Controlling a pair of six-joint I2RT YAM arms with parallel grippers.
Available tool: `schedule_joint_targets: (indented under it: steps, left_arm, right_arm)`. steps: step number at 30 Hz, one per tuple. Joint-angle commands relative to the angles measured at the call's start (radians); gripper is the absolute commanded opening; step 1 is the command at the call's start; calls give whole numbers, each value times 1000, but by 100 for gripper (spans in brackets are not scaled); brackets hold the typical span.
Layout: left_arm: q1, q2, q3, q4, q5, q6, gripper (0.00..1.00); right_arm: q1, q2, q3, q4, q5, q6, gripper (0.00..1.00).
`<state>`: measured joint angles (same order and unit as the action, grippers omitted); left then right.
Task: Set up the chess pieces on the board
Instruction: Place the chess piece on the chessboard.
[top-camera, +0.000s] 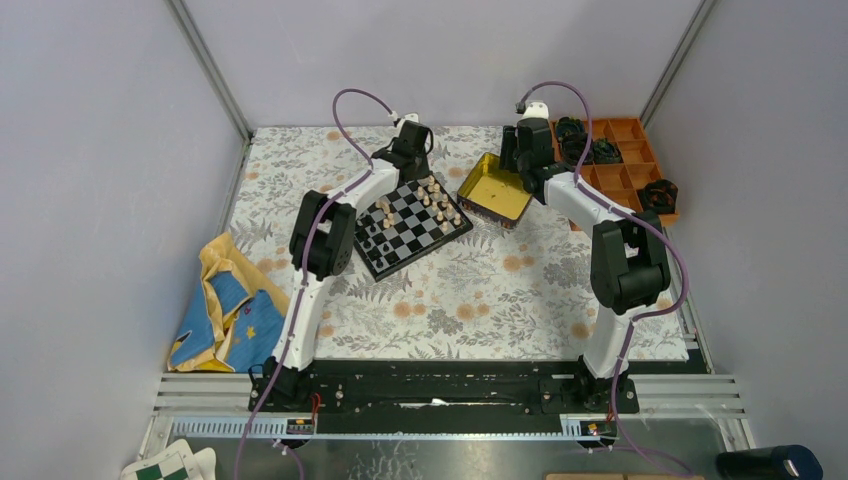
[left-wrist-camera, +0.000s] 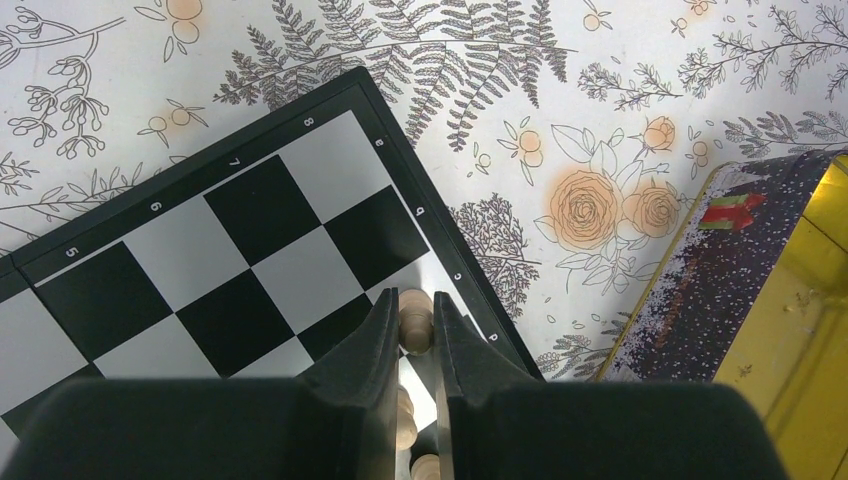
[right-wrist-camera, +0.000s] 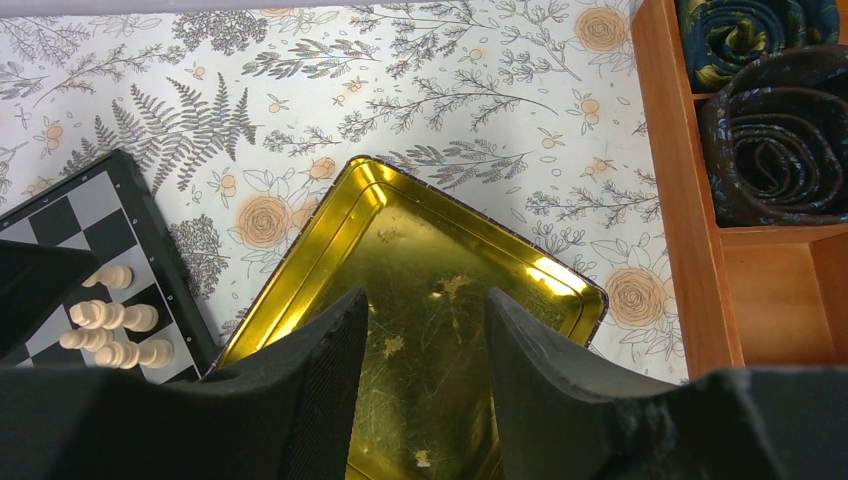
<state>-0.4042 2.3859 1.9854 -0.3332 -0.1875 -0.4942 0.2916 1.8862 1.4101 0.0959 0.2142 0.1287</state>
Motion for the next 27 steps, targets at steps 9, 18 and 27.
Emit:
schedule_joint_targets:
  steps: [9,18,27]
  left_arm:
    - [-5,14,52,-14,-15,14,32]
    - [-6,-5,87,-8,-19,14,36]
    - [-2,-156,-7,24,-96,-26,36]
  right_arm:
    - [-8,-18,36,34,-23,5,53]
    - [-8,-36,41,28,-22,-7,53]
    - [-8,-67,49,21,-16,-22,53]
